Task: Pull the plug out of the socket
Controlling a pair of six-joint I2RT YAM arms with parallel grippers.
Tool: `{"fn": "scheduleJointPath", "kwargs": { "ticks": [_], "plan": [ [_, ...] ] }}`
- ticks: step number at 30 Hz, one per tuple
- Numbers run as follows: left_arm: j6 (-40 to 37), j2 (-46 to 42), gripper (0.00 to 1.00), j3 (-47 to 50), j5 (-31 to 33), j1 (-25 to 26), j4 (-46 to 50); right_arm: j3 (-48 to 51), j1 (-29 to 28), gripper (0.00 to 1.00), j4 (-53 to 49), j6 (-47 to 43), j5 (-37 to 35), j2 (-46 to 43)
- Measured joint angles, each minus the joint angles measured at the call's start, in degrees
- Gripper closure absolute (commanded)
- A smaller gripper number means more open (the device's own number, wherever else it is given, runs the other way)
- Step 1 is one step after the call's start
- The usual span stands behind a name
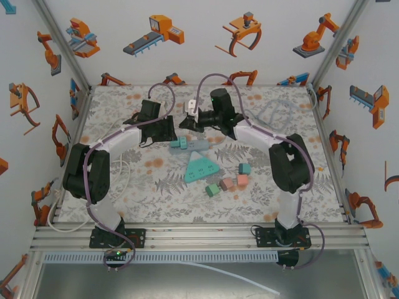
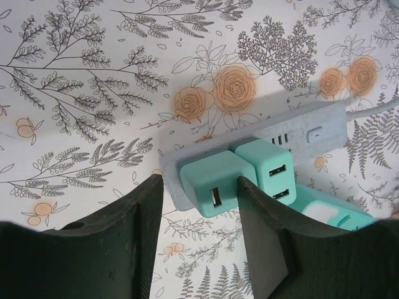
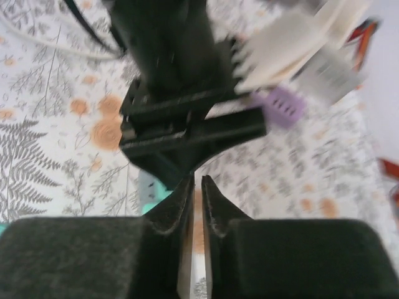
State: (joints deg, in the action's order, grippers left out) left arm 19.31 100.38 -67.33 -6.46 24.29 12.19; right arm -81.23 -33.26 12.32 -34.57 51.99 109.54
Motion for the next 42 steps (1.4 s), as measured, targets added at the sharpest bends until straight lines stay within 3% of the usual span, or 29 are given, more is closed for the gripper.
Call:
{"fn": "scheduleJointPath", "kwargs": {
  "ticks": [1,7,14,23,28,31,34,38,42],
  "plan": [
    [0.00,0.00,0.51,0.00,0.00,0.00,0.00,0.35,0.07,0.43,1.09,-0.17,-0.35,-1.07],
    [0.00,0.00,0.51,0.00,-0.02,0.00,-0.02,1.79,0.15,0.34,1.29,-0.96,-2.38,2.29],
    [0.00,0.02,0.50,0.00,-0.02,0.00,-0.02,0.55,0.15,0.33,-5.60,-4.09,-3.43,10.56],
    [0.00,0.09,0.51,-0.04,-0.07,0.00,-0.04,-6.71,-0.35,0.45,-13.53,-7.08,-2.34,15.63],
    [0.00,0.07,0.51,-0.02,-0.04,0.00,-0.04,-8.17,-0.87,0.46,-15.02,-7.98,-1.92,17.20],
    [0.00,0.07,0.51,-0.02,-0.07,0.00,-0.07,-8.90,-0.94,0.53,-16.35,-8.63,-1.49,17.75],
    [0.00,0.07,0.51,-0.02,-0.04,0.00,-0.07,-9.40,-1.09,0.54,-17.81,-9.09,-1.49,17.81],
    [0.00,0.07,0.51,-0.02,-0.09,0.00,-0.07,-9.97,-1.07,0.46,-18.49,-9.68,-1.57,18.01],
    [0.00,0.04,0.51,0.00,-0.07,0.00,-0.09,-10.80,-1.07,0.54,-19.37,-10.27,-1.51,18.38]
  ]
}}
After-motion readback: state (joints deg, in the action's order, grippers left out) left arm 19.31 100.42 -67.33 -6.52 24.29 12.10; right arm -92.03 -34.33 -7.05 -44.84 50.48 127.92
